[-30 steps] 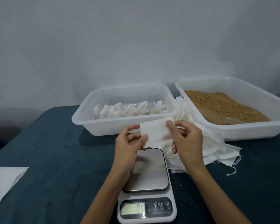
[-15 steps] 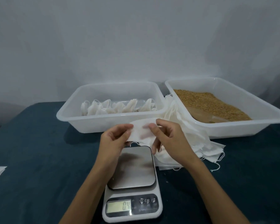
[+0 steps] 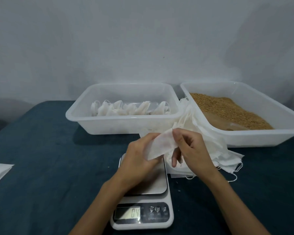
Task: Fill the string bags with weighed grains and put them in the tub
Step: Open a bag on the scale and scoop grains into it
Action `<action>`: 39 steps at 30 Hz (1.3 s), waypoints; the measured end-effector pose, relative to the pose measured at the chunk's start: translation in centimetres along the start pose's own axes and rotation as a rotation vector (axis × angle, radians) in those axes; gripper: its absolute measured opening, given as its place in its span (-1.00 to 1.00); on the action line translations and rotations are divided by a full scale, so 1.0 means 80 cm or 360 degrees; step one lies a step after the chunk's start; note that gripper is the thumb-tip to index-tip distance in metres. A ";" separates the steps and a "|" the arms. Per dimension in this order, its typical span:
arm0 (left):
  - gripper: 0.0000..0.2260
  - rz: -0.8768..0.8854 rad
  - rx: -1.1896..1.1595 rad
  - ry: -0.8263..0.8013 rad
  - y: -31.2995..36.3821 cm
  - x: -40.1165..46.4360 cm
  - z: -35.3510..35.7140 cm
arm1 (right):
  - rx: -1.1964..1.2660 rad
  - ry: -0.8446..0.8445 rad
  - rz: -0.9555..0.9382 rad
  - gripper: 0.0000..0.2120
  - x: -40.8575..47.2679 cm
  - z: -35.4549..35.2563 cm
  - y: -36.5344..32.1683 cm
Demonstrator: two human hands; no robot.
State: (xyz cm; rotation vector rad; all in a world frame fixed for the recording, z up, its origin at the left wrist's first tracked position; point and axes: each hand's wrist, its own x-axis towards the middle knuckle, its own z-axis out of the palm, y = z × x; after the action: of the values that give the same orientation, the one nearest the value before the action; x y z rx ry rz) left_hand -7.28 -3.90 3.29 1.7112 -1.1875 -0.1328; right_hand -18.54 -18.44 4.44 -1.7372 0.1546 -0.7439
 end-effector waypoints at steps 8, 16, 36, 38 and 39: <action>-0.54 0.0008 -0.0050 -0.0034 0.010 -0.003 -0.005 | 0.0044 -0.0117 0.0124 -0.13 -0.008 0.006 -0.010; -0.71 -0.0134 -0.0334 0.0098 0.012 0.000 -0.012 | -0.0248 0.0424 -0.0305 -0.68 0.029 -0.081 -0.042; -0.73 -0.0277 -0.0803 0.0199 0.004 0.006 -0.014 | -0.2198 -0.0135 0.0940 -0.75 0.123 -0.286 0.050; -0.74 -0.0289 -0.0817 0.0213 0.005 0.006 -0.015 | -0.2318 -0.0005 0.0885 -0.84 0.126 -0.283 0.045; -0.75 -0.0291 -0.0820 0.0217 0.006 0.006 -0.015 | -0.2405 0.0072 0.0879 -0.88 0.126 -0.283 0.043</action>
State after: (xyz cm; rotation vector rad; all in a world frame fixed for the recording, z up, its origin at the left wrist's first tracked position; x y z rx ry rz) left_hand -6.64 -3.50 4.43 1.3429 -0.8059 -0.3923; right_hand -22.13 -42.97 7.97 -2.8282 1.4568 -0.1497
